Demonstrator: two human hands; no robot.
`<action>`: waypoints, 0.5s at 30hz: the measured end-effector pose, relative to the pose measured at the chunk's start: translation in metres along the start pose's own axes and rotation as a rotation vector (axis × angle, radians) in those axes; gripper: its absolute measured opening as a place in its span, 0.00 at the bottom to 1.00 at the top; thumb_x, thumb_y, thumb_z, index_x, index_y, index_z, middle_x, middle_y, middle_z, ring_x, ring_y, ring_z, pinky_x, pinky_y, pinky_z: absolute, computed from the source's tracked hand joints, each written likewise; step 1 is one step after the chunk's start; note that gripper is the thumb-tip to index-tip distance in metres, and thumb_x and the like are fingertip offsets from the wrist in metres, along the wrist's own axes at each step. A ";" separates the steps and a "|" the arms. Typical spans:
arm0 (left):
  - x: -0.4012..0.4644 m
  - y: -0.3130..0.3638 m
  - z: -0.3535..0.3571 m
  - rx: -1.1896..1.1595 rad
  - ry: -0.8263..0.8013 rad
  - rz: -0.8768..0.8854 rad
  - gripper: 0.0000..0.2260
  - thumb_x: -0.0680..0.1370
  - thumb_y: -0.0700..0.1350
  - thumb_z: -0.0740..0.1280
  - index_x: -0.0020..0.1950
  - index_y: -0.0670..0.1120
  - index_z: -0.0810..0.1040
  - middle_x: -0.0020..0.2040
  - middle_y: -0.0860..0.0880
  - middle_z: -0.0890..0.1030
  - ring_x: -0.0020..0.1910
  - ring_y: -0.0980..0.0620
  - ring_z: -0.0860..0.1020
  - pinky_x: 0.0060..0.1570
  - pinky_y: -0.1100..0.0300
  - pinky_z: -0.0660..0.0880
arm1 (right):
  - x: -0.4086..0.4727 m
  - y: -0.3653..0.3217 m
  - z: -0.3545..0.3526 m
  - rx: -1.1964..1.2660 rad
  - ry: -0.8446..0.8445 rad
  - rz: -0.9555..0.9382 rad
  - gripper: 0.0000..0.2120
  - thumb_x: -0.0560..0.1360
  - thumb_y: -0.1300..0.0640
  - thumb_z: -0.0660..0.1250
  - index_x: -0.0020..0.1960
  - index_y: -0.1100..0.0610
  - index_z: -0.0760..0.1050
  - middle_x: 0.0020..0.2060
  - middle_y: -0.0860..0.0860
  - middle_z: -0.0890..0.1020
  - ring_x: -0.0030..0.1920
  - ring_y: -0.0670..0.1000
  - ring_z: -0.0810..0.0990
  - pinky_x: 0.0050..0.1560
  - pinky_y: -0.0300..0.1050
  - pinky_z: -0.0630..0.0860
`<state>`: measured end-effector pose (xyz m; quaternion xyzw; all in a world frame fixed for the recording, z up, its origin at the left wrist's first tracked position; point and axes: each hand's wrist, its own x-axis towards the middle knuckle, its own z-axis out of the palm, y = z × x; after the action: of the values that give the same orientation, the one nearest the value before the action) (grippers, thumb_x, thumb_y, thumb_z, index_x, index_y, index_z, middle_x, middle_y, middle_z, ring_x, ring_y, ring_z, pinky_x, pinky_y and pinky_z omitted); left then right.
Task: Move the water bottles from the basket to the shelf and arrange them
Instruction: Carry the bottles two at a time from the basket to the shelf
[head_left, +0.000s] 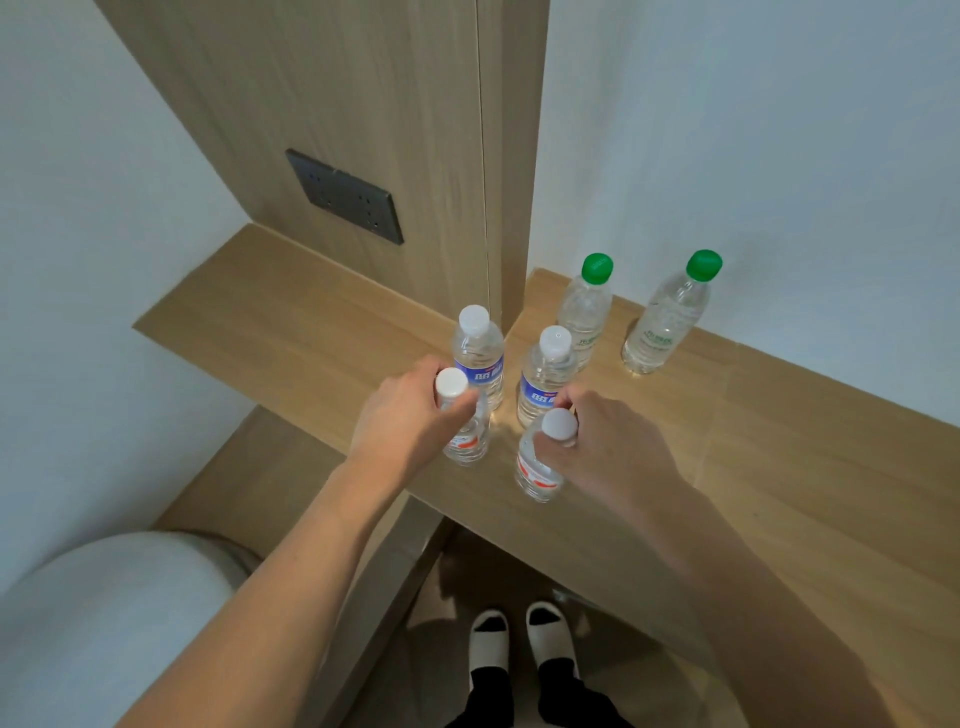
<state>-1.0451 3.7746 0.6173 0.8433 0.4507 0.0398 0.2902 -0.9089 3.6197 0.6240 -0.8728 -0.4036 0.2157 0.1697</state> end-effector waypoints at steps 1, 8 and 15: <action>-0.001 0.000 -0.002 0.043 -0.013 0.002 0.13 0.74 0.60 0.66 0.51 0.54 0.73 0.41 0.52 0.80 0.44 0.48 0.79 0.40 0.53 0.74 | -0.002 0.000 0.000 0.003 0.006 -0.002 0.14 0.73 0.42 0.67 0.52 0.49 0.69 0.41 0.45 0.79 0.43 0.50 0.76 0.41 0.44 0.66; -0.028 -0.002 -0.008 0.261 0.367 0.340 0.22 0.77 0.58 0.61 0.64 0.46 0.73 0.56 0.47 0.77 0.52 0.44 0.75 0.52 0.50 0.71 | -0.018 0.003 -0.002 0.181 -0.040 0.088 0.13 0.73 0.41 0.68 0.52 0.47 0.71 0.39 0.44 0.78 0.40 0.47 0.77 0.37 0.41 0.72; -0.035 0.033 0.004 0.129 0.363 0.712 0.17 0.76 0.43 0.67 0.64 0.40 0.74 0.61 0.43 0.77 0.58 0.44 0.73 0.62 0.48 0.70 | -0.065 0.016 -0.022 0.192 0.220 0.118 0.26 0.77 0.44 0.64 0.72 0.51 0.68 0.67 0.48 0.76 0.61 0.47 0.76 0.60 0.44 0.71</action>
<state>-1.0405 3.7312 0.6383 0.9424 0.1759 0.2577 0.1206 -0.9256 3.5564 0.6507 -0.8931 -0.3081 0.1661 0.2827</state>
